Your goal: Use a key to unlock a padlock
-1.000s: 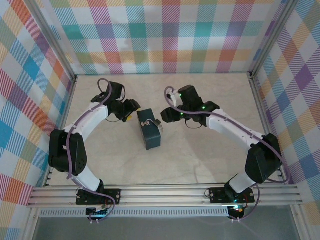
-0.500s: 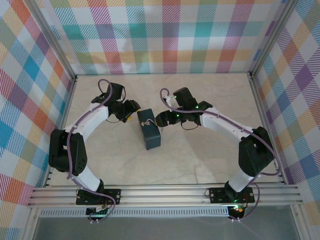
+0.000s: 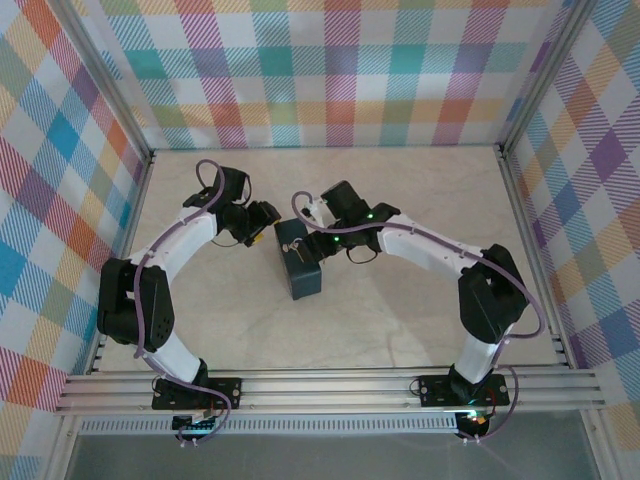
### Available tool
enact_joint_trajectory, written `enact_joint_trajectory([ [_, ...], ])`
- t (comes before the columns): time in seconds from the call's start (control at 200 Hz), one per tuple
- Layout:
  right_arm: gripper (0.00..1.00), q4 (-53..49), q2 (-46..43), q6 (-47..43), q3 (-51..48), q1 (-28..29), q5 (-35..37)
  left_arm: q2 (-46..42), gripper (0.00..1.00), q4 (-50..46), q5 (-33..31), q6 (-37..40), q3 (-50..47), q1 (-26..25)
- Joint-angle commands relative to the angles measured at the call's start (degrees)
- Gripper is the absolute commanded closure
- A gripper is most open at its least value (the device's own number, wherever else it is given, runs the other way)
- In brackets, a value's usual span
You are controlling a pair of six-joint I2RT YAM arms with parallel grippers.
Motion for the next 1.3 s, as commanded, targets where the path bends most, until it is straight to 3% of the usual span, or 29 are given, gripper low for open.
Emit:
enact_joint_trajectory([
  [0.0,0.36,-1.7,1.1,-1.9,1.6,0.0,2.2,-1.9,0.41,-0.4,0.0,-0.1,-1.2,0.6],
  [0.34,0.61,-1.3,0.0,0.8,2.1,0.0,3.0,-2.1,0.41,0.2,0.6,0.4,-2.9,0.4],
  [0.69,0.75,0.1,0.7,9.1,4.7,0.1,3.0,-3.4,0.43,1.2,1.5,-0.1,-6.0,0.0],
  [1.01,0.75,3.0,3.4,14.5,6.2,0.5,7.4,-4.1,0.43,1.3,1.2,-0.8,-6.6,-0.2],
  [1.295,0.74,4.6,-3.1,14.7,2.1,-3.8,11.5,-4.5,0.38,-1.6,1.5,0.7,-2.2,1.1],
])
